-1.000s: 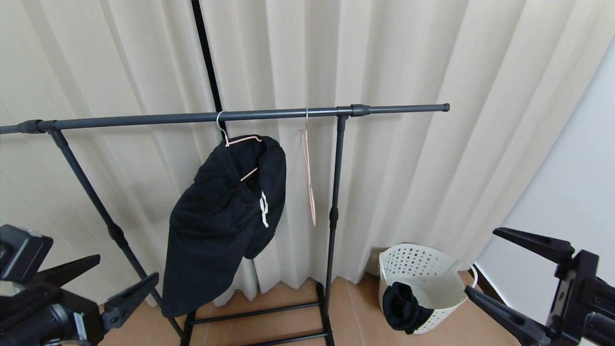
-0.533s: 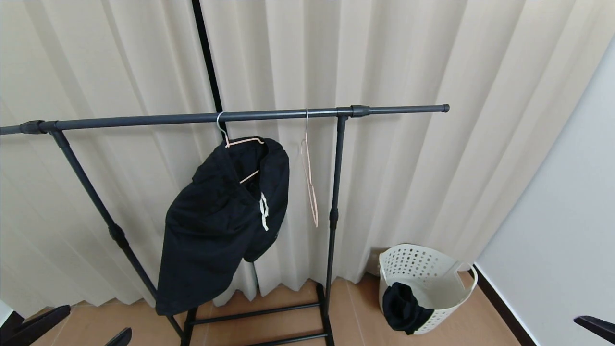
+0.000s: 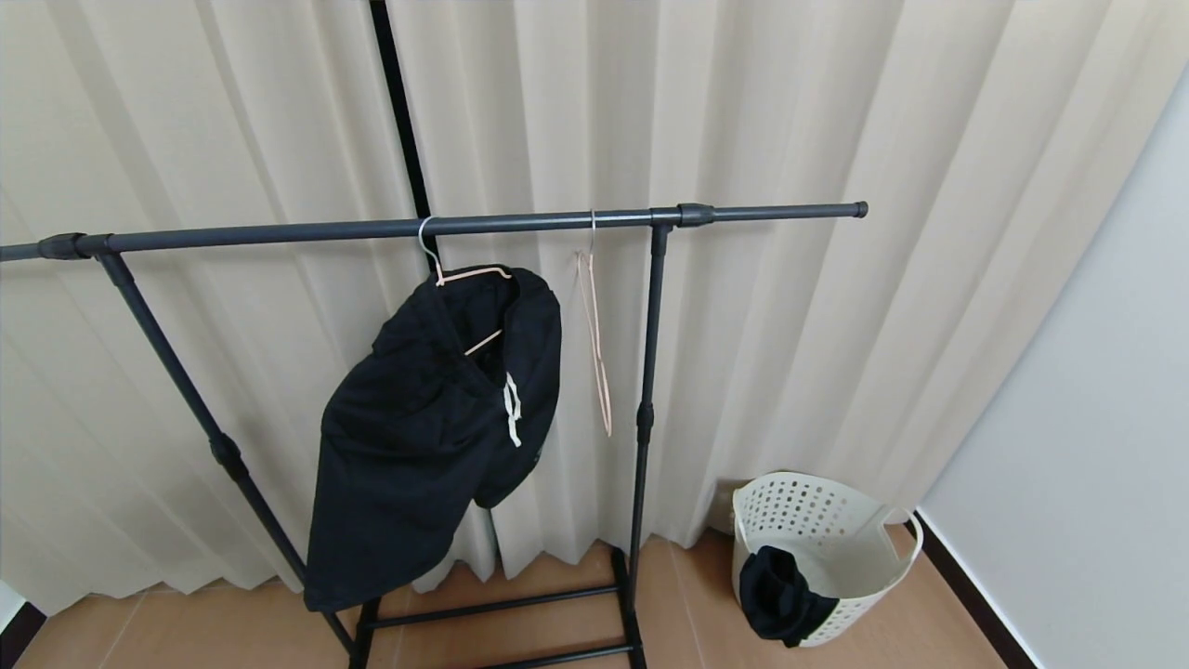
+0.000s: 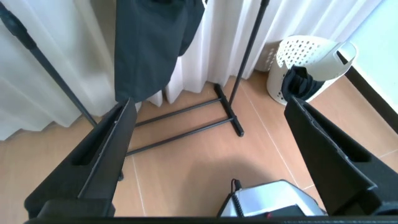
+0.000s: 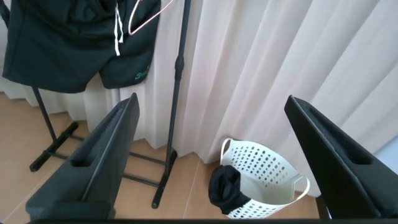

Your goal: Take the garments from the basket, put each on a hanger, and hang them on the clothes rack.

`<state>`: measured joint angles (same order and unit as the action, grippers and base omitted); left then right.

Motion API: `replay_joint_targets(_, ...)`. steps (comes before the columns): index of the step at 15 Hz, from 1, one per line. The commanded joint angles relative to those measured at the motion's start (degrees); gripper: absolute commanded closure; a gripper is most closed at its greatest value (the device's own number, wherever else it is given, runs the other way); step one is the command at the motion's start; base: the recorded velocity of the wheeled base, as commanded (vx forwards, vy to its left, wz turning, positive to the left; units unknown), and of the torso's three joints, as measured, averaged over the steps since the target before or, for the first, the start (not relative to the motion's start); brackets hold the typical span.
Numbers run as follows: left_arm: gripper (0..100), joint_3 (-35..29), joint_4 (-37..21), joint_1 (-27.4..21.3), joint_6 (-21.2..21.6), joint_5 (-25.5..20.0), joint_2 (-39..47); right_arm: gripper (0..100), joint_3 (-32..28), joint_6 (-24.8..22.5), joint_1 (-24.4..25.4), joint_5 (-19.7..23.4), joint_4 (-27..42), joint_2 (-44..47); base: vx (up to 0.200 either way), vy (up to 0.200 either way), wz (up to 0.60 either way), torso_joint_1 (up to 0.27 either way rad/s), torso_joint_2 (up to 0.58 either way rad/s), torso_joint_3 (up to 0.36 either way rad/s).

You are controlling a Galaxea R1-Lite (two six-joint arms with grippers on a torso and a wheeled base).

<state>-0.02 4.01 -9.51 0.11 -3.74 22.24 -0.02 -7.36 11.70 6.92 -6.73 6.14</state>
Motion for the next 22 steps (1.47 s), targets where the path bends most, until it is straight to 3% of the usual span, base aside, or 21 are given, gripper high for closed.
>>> replay_joint_targets(1, 0, 0.0, -3.8, 0.3, 0.1, 0.2, -5.6, 0, 0.0, 0.0, -0.4, -0.3, 1.3, -0.6, 0.000, 0.000, 0.00, 0.000, 0.00, 0.000)
replay_joint_targets(9, 0, 0.0, -3.9, 4.7, 1.5, 0.5, -5.4, 0, 0.0, 0.0, -2.5, -2.7, 1.7, -0.6, 0.000, 0.000, 0.00, 0.000, 0.00, 0.000)
replay_joint_targets(13, 0, 0.0, -3.8, 3.7, 2.2, 0.7, -12.7, 0, 0.0, -0.3, -12.5, -3.1, 1.5, -3.3, 0.000, 0.000, 0.00, 0.000, 0.00, 0.000)
replay_joint_targets(22, 0, 0.0, -2.3, 9.3, 1.6, 2.6, -22.1, 0, 0.0, 1.5, -12.1, -3.6, 1.1, -5.7, 0.000, 0.000, 0.00, 0.000, 0.00, 0.000)
